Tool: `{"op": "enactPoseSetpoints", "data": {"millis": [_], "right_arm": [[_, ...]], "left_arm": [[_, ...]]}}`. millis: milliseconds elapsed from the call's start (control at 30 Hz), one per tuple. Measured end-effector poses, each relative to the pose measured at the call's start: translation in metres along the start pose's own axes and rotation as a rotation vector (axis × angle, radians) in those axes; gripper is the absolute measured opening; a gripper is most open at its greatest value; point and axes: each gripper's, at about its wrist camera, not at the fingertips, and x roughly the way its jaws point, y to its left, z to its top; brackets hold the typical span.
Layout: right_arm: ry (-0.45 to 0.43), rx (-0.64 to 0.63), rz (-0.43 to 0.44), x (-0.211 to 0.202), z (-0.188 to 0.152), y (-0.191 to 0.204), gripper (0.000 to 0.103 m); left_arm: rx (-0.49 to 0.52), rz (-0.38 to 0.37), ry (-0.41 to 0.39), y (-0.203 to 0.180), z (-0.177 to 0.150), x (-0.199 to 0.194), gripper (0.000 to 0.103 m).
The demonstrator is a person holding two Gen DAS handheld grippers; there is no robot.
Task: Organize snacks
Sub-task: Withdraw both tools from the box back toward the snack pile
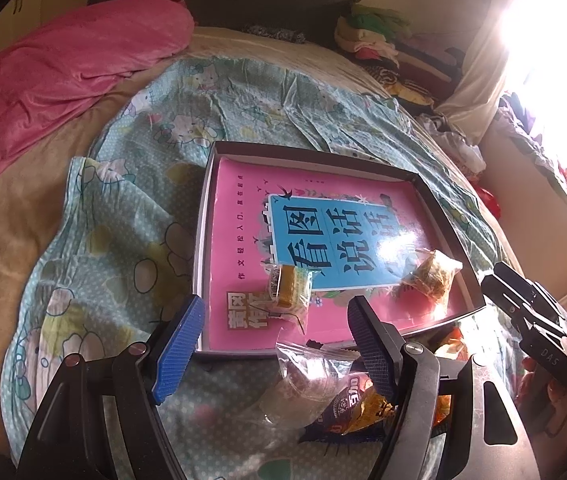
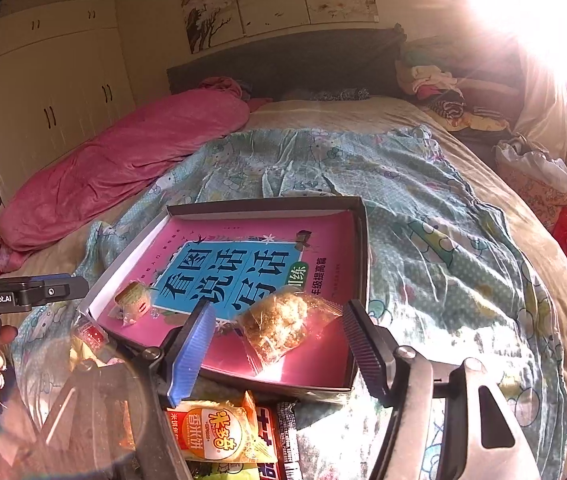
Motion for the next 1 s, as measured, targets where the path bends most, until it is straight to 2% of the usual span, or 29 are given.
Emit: {"op": "enactPoseSetpoints", "data": {"millis": [567,1000], "right_arm": [[-0.016,0.012,-0.002,-0.019,-0.002,-0.001,0.067],[0.048,-0.006,0.048,-0.03,-0.022,0.022,0.067]], "left_arm": [[0.022,0.012,-0.012,-0.001,-0.006,-0.014,0.076],[0.03,0.022,-0.009,0.001,-0.015,-0.023,0.076]]}}
